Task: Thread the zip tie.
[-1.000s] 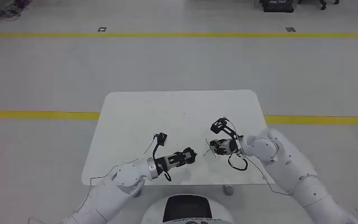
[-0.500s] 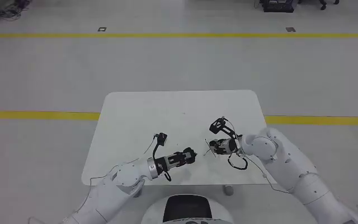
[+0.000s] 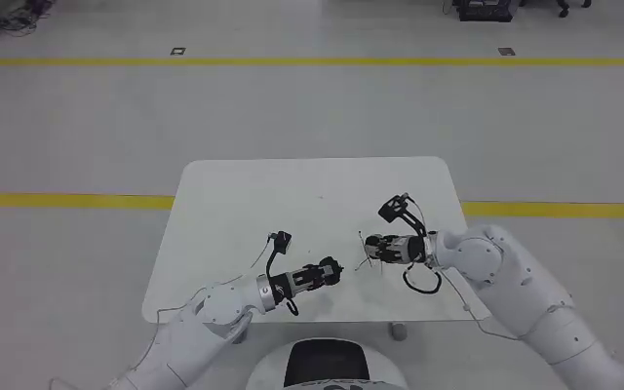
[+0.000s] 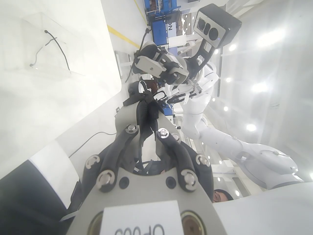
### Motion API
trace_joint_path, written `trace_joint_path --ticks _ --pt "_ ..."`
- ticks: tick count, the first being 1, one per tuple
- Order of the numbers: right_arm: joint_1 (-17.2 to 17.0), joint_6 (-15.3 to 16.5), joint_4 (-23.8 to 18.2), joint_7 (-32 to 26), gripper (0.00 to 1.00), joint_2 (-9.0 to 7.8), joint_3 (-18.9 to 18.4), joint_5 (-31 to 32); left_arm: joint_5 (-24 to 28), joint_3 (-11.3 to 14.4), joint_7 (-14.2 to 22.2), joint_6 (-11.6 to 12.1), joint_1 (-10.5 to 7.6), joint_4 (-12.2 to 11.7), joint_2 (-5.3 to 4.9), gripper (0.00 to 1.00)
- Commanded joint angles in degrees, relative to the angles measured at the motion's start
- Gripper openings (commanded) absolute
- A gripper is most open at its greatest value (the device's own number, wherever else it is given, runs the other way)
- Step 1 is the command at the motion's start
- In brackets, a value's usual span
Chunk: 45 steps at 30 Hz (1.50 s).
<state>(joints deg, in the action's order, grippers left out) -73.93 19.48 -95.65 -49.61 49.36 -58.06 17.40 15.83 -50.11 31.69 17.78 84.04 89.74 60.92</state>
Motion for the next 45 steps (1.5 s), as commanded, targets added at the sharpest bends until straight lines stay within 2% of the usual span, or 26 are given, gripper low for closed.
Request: trace_joint_path --ticks 1,12,16,21,22,25,28,29,33,36,39,45 --pt "0.67 0.00 -0.24 0.14 0.00 -0.68 0.71 -1.95 0.00 0.00 0.00 0.00 0.00 0.00 0.00 0.00" --pt "4.05 0.00 -0.74 1.95 0.00 -3.58 4.32 -10.40 0.00 0.00 0.00 0.00 0.00 0.00 0.00 0.00" --pt "4.85 0.00 0.33 2.32 0.00 -3.88 5.30 -12.80 0.00 0.00 0.00 0.00 0.00 0.00 0.00 0.00" --pt "4.85 0.00 0.33 2.32 0.00 -3.88 5.30 -12.80 0.00 0.00 0.00 0.00 0.00 0.00 0.00 0.00" --pt "4.85 0.00 0.33 2.32 0.00 -3.88 5.30 -12.80 0.33 0.11 -0.25 -0.35 0.08 -0.03 0.04 0.00" --pt "4.59 -0.05 0.18 3.12 0.00 -3.82 5.30 -12.59 4.35 0.24 0.75 -3.30 -0.12 -0.49 0.17 0.00" --pt "3.85 0.00 -0.71 4.36 0.00 -3.81 4.90 -11.30 9.79 0.18 3.92 -6.73 -0.45 -1.02 0.21 0.00" --pt "3.54 0.00 -1.26 4.74 0.00 -3.86 4.63 -10.68 11.83 0.14 6.02 -7.66 -0.61 -1.28 0.17 0.00" --pt "2.58 0.00 -3.07 5.64 0.00 -4.09 3.79 -9.05 18.54 -0.76 9.36 -10.08 -0.72 -2.23 0.10 0.00" --pt "1.70 0.00 -4.85 6.83 0.00 -4.27 3.54 -7.74 22.08 -1.29 12.00 -11.62 -0.95 -3.06 0.00 0.00" --pt "1.01 0.00 -6.43 7.85 0.00 -4.45 3.66 -6.31 23.13 -1.40 11.71 -13.08 -1.17 -3.69 0.00 0.00" --pt "0.84 0.00 -6.67 8.62 0.00 -4.53 3.57 -5.64 21.95 -1.37 10.74 -12.43 -1.53 -3.62 0.02 0.00"
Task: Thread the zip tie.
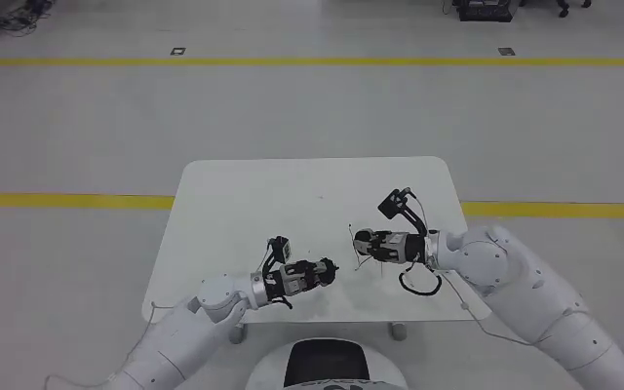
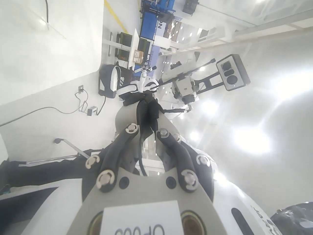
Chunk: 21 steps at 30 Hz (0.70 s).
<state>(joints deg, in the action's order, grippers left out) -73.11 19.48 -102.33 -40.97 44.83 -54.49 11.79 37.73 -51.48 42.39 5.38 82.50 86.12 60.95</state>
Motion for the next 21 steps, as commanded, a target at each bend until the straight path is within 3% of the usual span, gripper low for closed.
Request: trace_joint_path --ticks 1,3,8,13,21 --pt "0.01 0.00 0.01 -0.03 0.00 0.00 0.00 -0.02 0.04 0.00 0.04 -0.03 0.01 0.00 0.00 0.00" --pt "0.01 0.00 0.01 -0.03 0.00 0.00 0.00 -0.02 0.22 0.19 -0.09 -0.29 0.08 0.10 0.04 0.00" --pt "-0.58 0.00 -0.61 1.40 0.00 0.30 0.22 1.06 5.37 1.24 4.73 -3.08 -0.91 -1.04 0.38 0.00" --pt "-0.73 0.00 -1.92 2.19 0.00 0.55 0.61 1.83 7.98 1.68 7.50 -3.32 -1.84 -2.78 0.61 0.00" --pt "-0.88 0.00 -3.40 2.96 0.00 0.61 1.01 2.07 8.75 2.21 8.14 -2.91 -2.50 -4.29 0.80 0.00"
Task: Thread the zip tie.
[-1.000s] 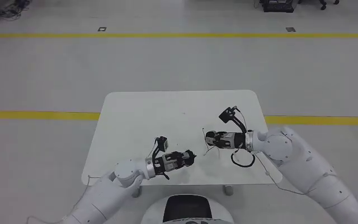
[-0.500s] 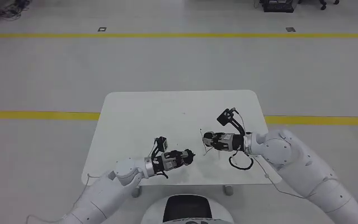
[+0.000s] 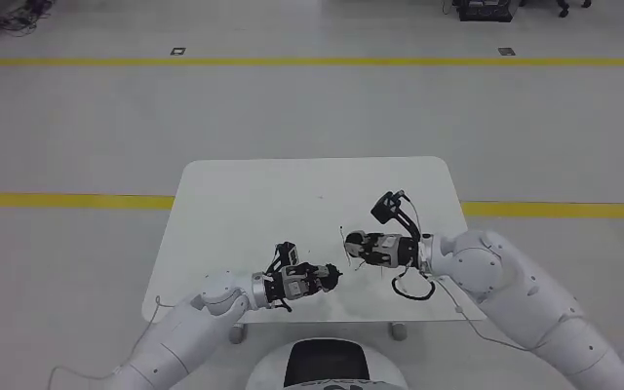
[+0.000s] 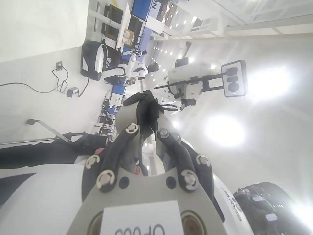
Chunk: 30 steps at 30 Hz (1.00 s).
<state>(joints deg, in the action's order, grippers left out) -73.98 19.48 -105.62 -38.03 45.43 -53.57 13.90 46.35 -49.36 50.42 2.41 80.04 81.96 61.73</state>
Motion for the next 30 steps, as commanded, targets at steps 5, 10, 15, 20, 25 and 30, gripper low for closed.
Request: trace_joint_path --ticks 5,10,15,20,25,30 --pt "0.20 0.00 -0.59 0.06 0.00 0.04 0.63 -0.45 0.79 0.35 0.64 0.19 -0.20 -0.60 0.10 0.00" --pt "0.61 0.00 -0.96 0.02 0.00 0.03 1.39 -0.50 2.22 0.62 2.22 -0.50 -0.52 -1.28 0.19 0.00" --pt "1.05 0.00 -1.07 0.21 0.00 -0.05 2.16 -0.38 3.29 0.85 3.20 -1.11 -0.97 -2.03 0.28 0.00" --pt "1.33 0.00 -1.16 0.40 0.00 -0.20 2.73 -0.29 4.25 1.08 3.64 -1.62 -1.24 -2.42 0.37 0.00" --pt "1.54 0.00 -1.24 0.58 0.00 -0.39 3.23 -0.22 4.30 1.11 3.67 -1.64 -1.28 -2.48 0.38 0.00" --pt "1.71 0.00 -1.28 0.89 0.00 -0.57 3.65 -0.25 4.30 1.11 3.67 -1.64 -1.28 -2.48 0.38 0.00"
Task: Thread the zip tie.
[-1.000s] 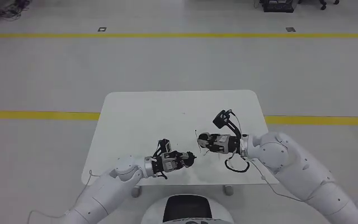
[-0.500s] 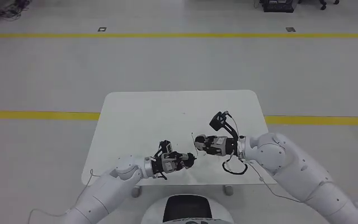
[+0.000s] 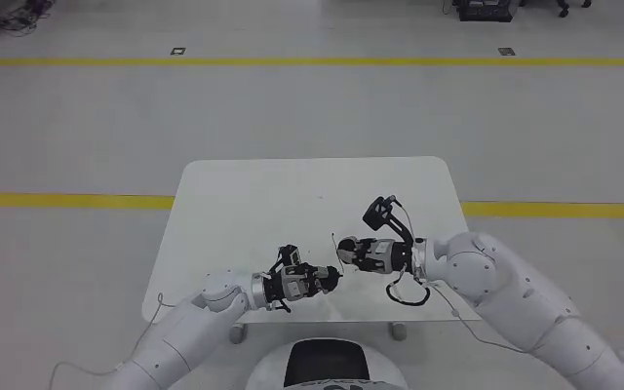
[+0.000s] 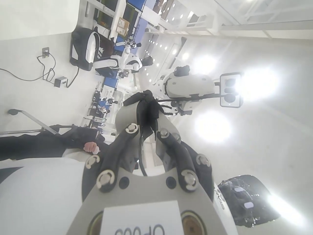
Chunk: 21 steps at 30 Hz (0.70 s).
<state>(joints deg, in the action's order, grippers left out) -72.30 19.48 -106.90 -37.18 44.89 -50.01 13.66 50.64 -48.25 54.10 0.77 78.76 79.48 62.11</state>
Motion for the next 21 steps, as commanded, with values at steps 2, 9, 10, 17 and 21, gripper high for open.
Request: trace_joint_path --ticks 2,9,10,17,21 --pt "0.17 0.00 0.03 0.09 0.00 -0.09 0.35 -0.01 0.00 0.00 0.00 0.00 0.00 0.00 0.00 0.00" --pt "0.94 0.00 0.50 0.26 0.00 -0.17 1.31 -0.39 0.00 0.00 0.00 0.00 0.00 0.00 0.00 0.00" --pt "1.04 0.00 0.58 0.30 0.00 -0.17 1.44 -0.43 0.00 0.00 0.00 0.00 0.00 0.00 0.00 0.00" --pt "1.77 0.00 0.89 0.47 0.00 -0.24 2.26 -0.79 0.00 0.00 0.00 0.00 0.00 0.00 0.00 0.00" --pt "2.13 0.00 1.04 0.54 0.00 -0.29 2.72 -0.89 0.00 0.00 0.00 0.00 0.00 0.00 0.00 0.00"
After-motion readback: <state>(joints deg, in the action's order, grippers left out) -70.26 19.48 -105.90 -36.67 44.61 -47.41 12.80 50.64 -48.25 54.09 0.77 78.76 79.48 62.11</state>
